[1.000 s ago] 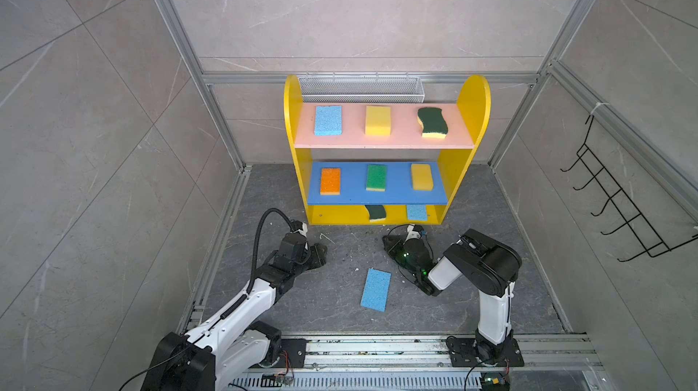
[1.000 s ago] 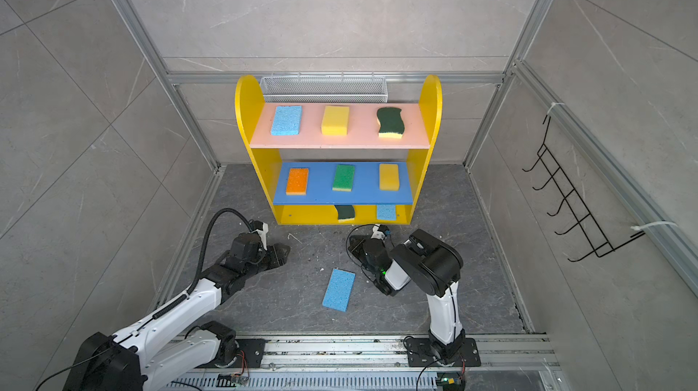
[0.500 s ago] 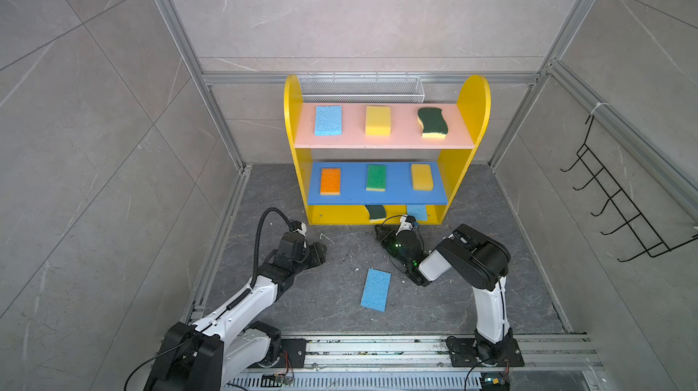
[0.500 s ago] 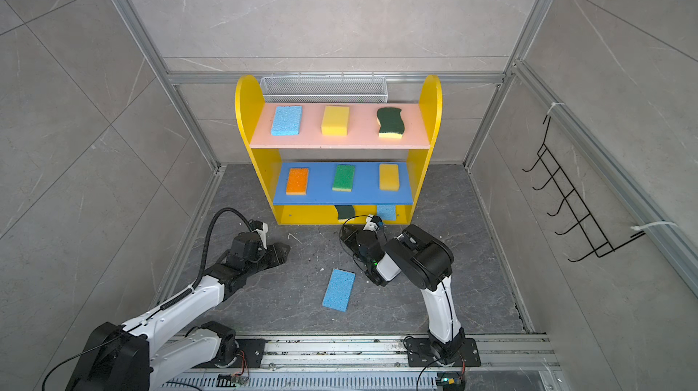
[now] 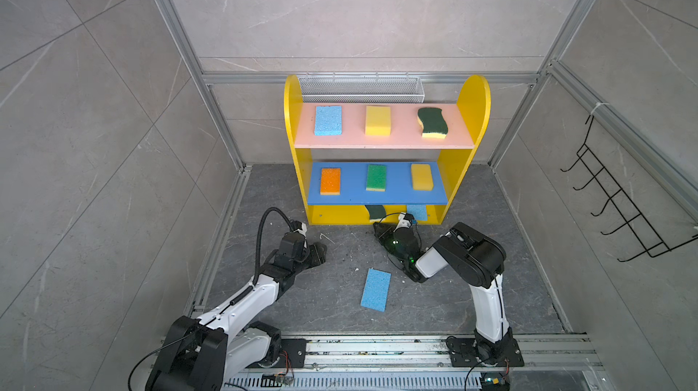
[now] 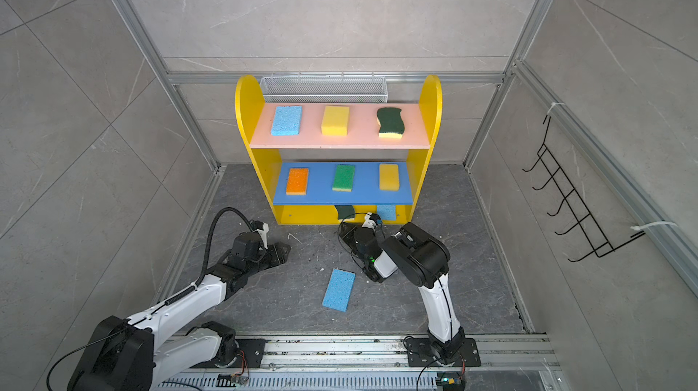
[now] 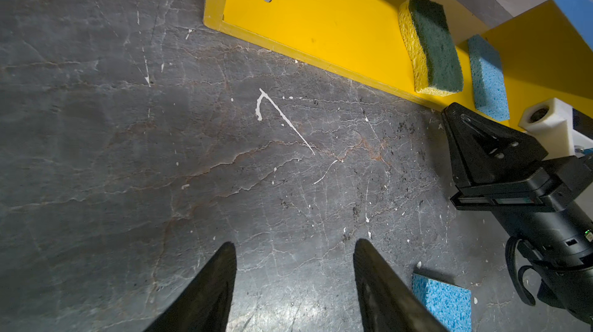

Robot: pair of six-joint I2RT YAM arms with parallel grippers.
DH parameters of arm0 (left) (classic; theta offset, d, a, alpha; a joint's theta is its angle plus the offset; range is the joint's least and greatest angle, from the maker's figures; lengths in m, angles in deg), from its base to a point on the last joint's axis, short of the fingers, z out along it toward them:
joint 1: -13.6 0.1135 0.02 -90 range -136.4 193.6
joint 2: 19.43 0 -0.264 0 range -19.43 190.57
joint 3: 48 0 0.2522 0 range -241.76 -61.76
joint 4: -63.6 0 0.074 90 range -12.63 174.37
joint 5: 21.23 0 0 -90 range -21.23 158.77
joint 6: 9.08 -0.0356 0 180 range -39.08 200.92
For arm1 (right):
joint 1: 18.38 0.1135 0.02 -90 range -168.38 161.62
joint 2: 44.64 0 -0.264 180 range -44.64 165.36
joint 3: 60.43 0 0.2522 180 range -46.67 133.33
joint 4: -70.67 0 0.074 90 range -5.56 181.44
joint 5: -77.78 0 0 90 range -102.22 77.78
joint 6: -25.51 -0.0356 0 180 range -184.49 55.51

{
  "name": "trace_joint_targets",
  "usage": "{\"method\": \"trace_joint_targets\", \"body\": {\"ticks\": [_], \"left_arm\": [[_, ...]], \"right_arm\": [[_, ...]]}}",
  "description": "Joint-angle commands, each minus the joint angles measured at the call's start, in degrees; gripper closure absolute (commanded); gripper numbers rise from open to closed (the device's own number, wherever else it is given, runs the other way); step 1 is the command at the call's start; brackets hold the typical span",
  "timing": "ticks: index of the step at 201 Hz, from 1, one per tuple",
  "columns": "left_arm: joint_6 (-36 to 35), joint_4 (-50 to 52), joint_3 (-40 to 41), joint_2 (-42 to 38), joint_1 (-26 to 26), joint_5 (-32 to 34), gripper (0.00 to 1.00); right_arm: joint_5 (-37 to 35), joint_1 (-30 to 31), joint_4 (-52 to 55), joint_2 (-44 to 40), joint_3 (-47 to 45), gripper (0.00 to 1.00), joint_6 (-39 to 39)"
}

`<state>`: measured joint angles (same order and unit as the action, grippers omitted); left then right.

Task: Arrange cleaning sponges on a shelf
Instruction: Move the cleaning sponge to the shelf.

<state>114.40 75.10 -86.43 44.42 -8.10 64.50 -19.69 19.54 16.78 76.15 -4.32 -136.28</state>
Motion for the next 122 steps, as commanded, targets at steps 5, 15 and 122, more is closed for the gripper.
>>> {"method": "trace_joint_targets", "body": {"ticks": [5, 15, 122], "left_arm": [[0.62, -3.61, 0.22, 1.17, 0.2, -1.66, 0.39], [0.77, -4.03, 0.3, 1.59, 0.25, -1.79, 0.38], [0.7, -3.48, 0.43, 1.07, 0.25, -1.62, 0.39]], "right_arm": [[-0.67, -0.64, 0.42, 2.11, 1.13, 0.99, 1.11], [-0.71, -0.7, 0.49, 2.47, 1.44, 0.99, 1.04], [0.35, -1.0, -1.64, 6.06, 4.66, 0.99, -0.02]]}}
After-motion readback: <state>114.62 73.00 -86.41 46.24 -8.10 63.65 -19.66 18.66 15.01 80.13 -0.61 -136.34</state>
